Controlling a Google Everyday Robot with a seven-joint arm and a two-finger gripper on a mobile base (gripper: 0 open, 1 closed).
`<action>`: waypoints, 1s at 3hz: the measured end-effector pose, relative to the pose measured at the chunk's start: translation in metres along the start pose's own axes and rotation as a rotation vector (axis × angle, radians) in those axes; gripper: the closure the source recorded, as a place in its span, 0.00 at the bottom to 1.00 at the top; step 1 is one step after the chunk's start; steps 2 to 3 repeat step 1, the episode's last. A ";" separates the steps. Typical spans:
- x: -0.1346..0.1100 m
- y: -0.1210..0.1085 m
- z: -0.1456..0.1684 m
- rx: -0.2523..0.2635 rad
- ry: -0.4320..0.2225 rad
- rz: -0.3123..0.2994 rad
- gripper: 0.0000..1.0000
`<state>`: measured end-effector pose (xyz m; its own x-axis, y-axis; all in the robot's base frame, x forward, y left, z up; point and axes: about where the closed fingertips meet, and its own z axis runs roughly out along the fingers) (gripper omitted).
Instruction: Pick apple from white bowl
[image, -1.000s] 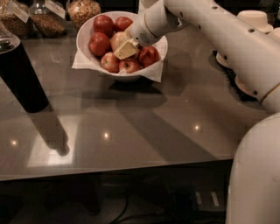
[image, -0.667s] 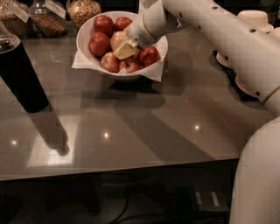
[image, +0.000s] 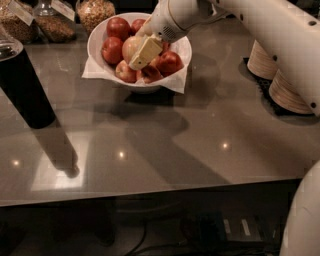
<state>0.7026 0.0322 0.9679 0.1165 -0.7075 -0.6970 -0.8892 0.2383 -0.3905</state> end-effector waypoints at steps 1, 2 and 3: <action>-0.011 0.005 -0.031 -0.012 0.022 -0.048 1.00; -0.011 0.005 -0.031 -0.012 0.022 -0.048 1.00; -0.011 0.005 -0.031 -0.012 0.022 -0.048 1.00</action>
Offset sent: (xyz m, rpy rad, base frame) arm 0.0000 0.0000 0.0000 0.0000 0.0000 0.0000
